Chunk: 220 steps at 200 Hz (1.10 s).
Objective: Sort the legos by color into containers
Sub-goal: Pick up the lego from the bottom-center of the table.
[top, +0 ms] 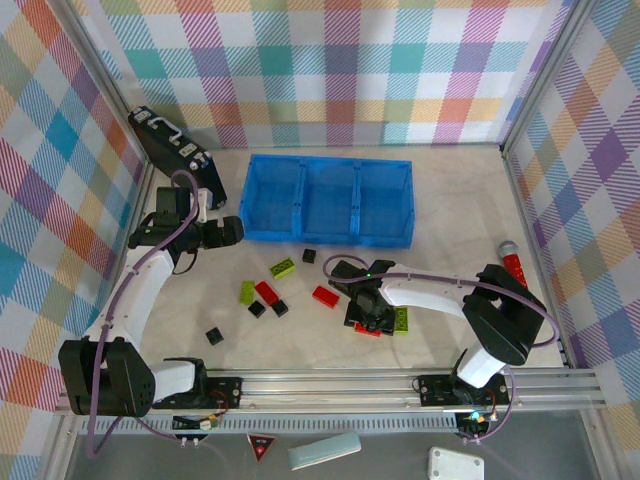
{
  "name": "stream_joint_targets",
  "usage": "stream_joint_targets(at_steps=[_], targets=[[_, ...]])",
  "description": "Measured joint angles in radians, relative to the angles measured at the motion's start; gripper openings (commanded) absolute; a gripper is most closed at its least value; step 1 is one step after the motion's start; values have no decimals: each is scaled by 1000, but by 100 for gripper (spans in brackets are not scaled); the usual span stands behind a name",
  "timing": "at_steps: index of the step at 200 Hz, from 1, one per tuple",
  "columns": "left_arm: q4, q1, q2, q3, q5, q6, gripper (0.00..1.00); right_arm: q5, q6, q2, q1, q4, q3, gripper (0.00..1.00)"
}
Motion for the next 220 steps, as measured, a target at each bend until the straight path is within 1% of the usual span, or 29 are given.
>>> stream_joint_targets(at_steps=[75,138,183,220], targets=[[-14,0,0,0,0,0,100,18,-8,-8,0,-15,6,64],[-14,0,0,0,-8,0,100,65,-71,-30,-4,-71,98,64],[-14,0,0,0,-19,2,100,70,-183,-32,-64,-120,209,64],[-14,0,0,0,-20,4,100,66,-294,-22,-149,-163,340,63]])
